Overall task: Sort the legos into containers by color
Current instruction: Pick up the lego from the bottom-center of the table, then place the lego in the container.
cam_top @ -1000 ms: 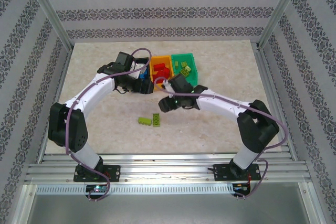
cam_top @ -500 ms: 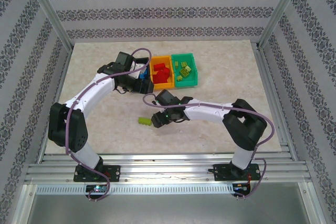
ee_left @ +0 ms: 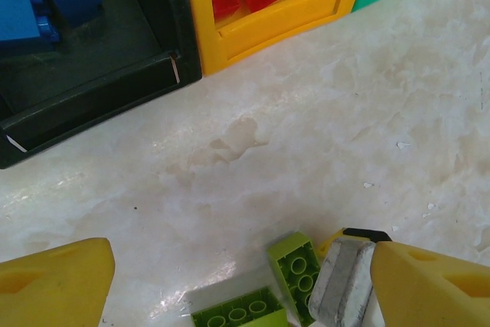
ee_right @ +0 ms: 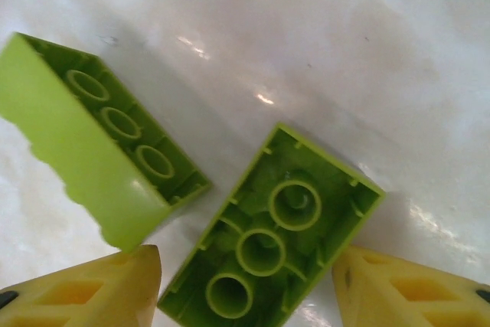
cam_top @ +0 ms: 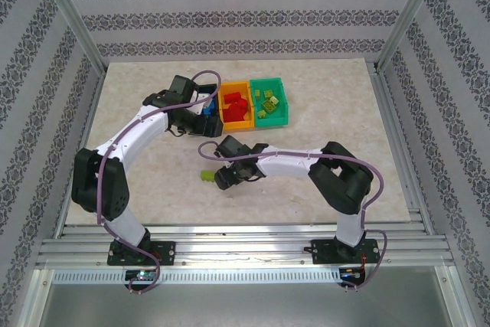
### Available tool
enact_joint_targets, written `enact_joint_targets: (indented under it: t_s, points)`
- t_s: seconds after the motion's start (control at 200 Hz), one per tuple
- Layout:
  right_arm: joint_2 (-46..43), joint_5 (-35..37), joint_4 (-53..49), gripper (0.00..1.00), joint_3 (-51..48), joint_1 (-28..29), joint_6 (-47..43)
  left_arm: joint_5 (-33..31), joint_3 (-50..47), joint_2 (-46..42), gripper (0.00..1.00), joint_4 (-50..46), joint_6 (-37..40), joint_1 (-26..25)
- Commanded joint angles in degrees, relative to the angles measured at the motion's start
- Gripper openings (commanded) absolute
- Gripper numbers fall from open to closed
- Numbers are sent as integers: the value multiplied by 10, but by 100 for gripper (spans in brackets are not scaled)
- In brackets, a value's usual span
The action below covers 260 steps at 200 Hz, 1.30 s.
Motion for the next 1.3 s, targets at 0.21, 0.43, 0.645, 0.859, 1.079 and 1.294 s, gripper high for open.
enact_joint_targets:
  t_s: [0.21, 0.43, 0.645, 0.859, 1.079, 1.294]
  points:
    - [-45, 61, -17, 39, -31, -22, -2, 8, 16, 6, 87, -20, -1, 7]
    - [-120, 29, 9, 37, -67, -107, -16, 9, 16, 10, 87, -20, 0, 7]
    - [-139, -17, 23, 38, -43, -225, -45, 11, 16, 14, 87, -21, 0, 7]
    - [-98, -38, 17, 39, 43, -310, -69, 17, 18, 22, 87, -21, 1, 7]
    - [-19, -62, 8, 41, 148, -343, -74, 23, 18, 27, 87, -20, 0, 7]
    - [70, -67, -18, 52, 266, -348, -83, 28, 20, 33, 87, -21, 0, 7]
